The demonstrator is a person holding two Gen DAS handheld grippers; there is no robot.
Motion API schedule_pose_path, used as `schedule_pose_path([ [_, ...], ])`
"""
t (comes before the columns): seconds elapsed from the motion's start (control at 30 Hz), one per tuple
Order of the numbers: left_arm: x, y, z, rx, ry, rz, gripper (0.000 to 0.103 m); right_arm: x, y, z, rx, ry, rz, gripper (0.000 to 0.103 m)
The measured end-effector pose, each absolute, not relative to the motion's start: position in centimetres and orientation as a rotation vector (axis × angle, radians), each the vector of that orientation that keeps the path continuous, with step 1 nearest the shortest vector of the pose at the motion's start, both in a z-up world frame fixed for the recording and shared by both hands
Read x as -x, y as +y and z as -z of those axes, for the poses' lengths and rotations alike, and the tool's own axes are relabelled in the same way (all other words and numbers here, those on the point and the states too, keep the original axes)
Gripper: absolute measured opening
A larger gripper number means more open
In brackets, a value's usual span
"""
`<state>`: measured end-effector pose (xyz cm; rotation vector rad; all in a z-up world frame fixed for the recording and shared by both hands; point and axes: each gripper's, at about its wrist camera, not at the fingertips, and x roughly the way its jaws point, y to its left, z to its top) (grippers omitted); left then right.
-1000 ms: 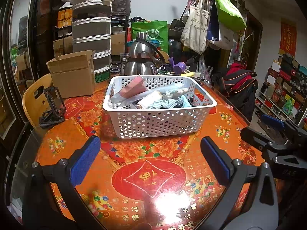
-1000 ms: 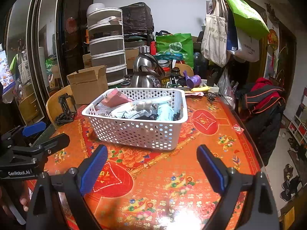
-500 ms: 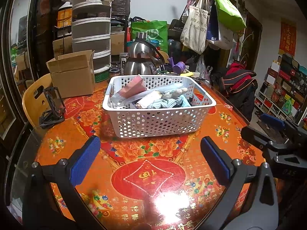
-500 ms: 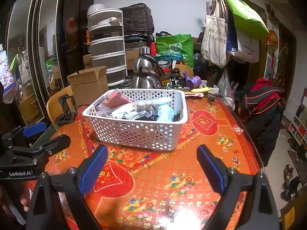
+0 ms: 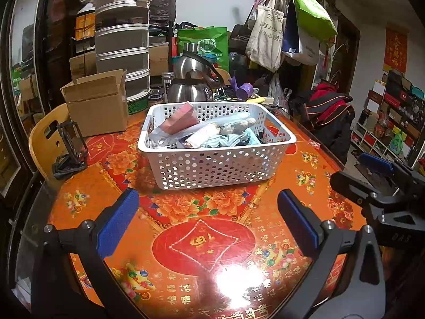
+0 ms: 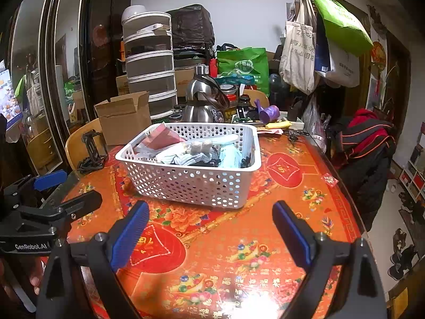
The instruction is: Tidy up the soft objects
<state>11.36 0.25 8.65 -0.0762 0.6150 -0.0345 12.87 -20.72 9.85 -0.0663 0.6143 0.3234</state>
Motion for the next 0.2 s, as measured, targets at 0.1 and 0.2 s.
schedule_pose_path([
  [0.1,-11.39,0.28,-8.67,0.081,0.618,0.049,0.103,-12.86,-20.8,-9.77,0.065,0.613,-0.325,0.094],
  [0.2,-11.42,0.4,-8.67,0.087,0.62,0.059,0.103,-12.94,-20.75,-9.76,0.061,0.613,-0.329,0.094],
])
